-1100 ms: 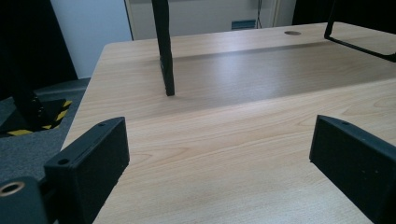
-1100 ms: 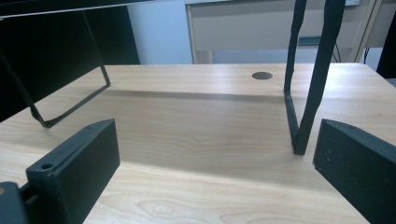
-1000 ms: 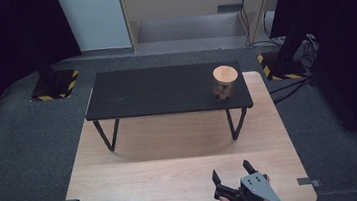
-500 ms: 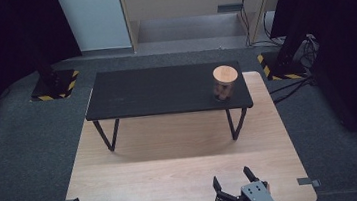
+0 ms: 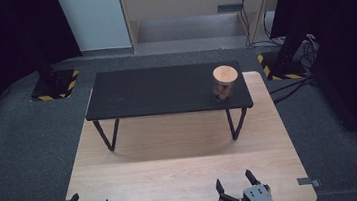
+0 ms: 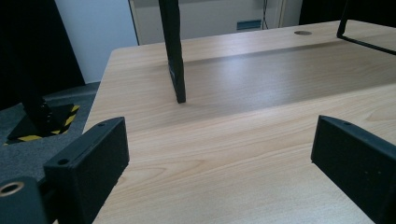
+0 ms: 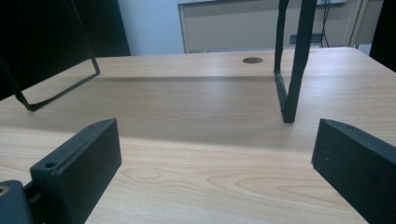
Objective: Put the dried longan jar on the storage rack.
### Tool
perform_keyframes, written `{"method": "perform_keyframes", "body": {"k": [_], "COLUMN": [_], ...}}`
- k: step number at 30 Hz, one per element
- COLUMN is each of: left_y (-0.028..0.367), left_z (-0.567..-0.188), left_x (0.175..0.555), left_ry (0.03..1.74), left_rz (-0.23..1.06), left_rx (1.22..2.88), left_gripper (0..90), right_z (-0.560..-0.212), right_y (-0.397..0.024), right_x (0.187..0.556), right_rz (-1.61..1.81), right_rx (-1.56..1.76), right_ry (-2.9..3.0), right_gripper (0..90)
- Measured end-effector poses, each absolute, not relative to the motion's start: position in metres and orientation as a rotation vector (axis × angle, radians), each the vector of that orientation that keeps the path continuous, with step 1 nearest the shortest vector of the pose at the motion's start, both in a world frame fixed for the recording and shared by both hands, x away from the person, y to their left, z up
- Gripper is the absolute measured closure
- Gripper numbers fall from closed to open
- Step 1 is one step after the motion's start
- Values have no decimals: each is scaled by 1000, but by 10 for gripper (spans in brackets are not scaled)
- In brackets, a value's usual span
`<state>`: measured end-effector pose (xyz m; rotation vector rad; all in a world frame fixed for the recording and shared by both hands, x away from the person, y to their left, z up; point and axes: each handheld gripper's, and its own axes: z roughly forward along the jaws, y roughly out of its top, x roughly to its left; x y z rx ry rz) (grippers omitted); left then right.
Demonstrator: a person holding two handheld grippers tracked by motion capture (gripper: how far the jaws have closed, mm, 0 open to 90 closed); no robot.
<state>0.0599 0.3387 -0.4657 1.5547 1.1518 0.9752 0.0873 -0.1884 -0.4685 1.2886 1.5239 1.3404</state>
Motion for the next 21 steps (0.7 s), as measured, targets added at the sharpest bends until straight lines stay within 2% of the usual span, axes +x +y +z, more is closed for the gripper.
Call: {"method": "perform_keyframes", "body": {"k": [21], "left_y": [334], "left_z": [-464], "left_x": [67], "left_ry": [1147], "left_rz": [978], "left_rx": [1570], "left_gripper": [27], "right_z": [-484], "right_y": [-199], "right_x": [87], "right_rz": [1347], "right_rx": [1315], "right_ry": [1518], "right_gripper": [22]}}
